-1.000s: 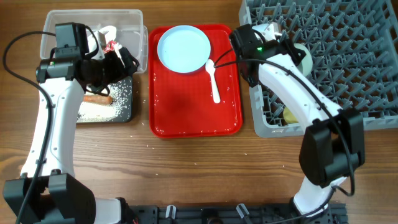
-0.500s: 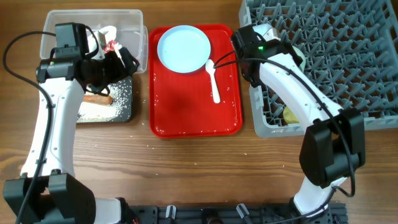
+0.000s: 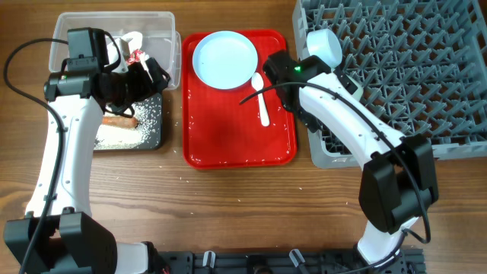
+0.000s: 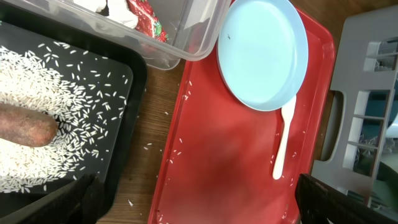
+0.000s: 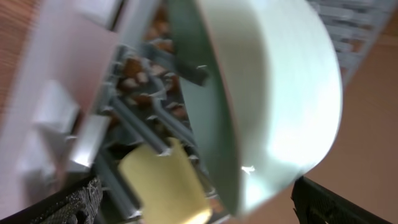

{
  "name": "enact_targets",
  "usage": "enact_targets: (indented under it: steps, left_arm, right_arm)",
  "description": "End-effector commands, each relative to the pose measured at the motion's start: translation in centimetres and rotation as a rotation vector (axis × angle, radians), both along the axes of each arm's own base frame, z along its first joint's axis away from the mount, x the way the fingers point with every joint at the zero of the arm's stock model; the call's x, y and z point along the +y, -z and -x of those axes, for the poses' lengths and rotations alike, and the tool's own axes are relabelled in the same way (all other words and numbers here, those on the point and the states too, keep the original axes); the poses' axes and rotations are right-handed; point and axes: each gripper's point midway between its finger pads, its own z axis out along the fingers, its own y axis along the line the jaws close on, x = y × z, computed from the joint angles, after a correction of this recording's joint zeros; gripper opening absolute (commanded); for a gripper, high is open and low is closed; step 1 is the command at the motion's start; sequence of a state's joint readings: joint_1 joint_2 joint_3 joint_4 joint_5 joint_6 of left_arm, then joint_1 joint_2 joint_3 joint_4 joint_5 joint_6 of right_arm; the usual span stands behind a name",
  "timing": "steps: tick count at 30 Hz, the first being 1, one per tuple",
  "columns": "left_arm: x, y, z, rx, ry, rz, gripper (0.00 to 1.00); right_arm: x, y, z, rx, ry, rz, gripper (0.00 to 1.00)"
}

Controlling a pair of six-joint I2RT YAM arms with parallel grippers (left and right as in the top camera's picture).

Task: Sort waste into correct bins and load items into the dishwasher rack
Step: 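Carry the green bowl with the right gripper and place it in the rack, then reach the right gripper to the red tray and grasp the white spoon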

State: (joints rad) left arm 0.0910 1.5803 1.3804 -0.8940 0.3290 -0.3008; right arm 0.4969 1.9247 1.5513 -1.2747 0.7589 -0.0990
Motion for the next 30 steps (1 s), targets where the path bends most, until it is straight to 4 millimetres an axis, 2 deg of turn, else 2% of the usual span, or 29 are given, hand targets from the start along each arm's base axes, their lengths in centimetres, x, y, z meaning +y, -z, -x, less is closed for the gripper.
enact_targets:
  steps: [1, 4, 5, 7, 10, 12, 14, 16, 17, 19, 21, 23, 27, 30]
  left_arm:
    - [0.2, -0.1, -0.3, -0.008, 0.002, -0.009, 1.0]
    - [0.2, -0.1, -0.3, -0.007, 0.002, -0.009, 1.0]
    - [0.2, -0.1, -0.3, -0.008, 0.002, -0.009, 1.0]
    - [0.2, -0.1, -0.3, -0.008, 0.002, -0.009, 1.0]
    - [0.2, -0.1, -0.3, -0.008, 0.002, -0.009, 1.0]
    - [0.2, -0.1, -0.3, -0.008, 0.002, -0.009, 1.0]
    - [0.2, -0.1, -0.3, -0.008, 0.002, -0.009, 1.0]
    - [0.2, -0.1, -0.3, -0.008, 0.002, -0.009, 1.0]
    - [0.2, -0.1, -0.3, -0.008, 0.002, -0.009, 1.0]
    - [0.2, -0.1, -0.3, -0.008, 0.002, -0.009, 1.0]
    - [0.2, -0.1, -0.3, -0.008, 0.002, -0.009, 1.0]
    - [0.2, -0.1, -0.3, -0.008, 0.002, -0.009, 1.0]
    - [0.2, -0.1, -0.3, -0.008, 0.002, -0.009, 1.0]
    - [0.2, -0.1, -0.3, -0.008, 0.002, -0.009, 1.0]
  right_arm:
    - [2.7, -1.1, -0.8, -0.025, 0.019, -0.186, 1.0]
    - [5.3, -4.1, -1.2, -0.056, -0.042, -0.356, 1.0]
    - [6.6, -6.0, -1.5, -0.1, -0.06, -0.45, 1.0]
    - [9.9, -7.9, -2.1, -0.154, -0.085, -0.663, 1.0]
    - [16.5, -9.4, -1.3, -0.07, -0.2, -1.023, 1.0]
    - [18.9, -9.7, -1.1, -0.029, -0.243, -1.153, 1.0]
    - [20.6, -9.5, -2.3, -0.064, -0.222, -1.256, 1.0]
    - [19.9, -7.7, -4.3, -0.145, -0.152, -1.211, 0.97]
    - [18.9, -6.1, -5.6, -0.193, -0.066, -1.16, 0.93]
    - [18.2, -3.6, -6.3, -0.198, -0.006, -1.102, 0.85]
    - [18.3, -1.3, -6.8, -0.172, 0.012, -1.076, 0.8]
    - [18.6, 2.4, -7.6, -0.134, 0.035, -1.053, 0.72]
    - [18.2, 8.3, -8.0, -0.063, 0.108, -1.007, 0.61]
    - [17.3, 10.4, -8.0, -0.039, 0.156, -0.986, 0.56]
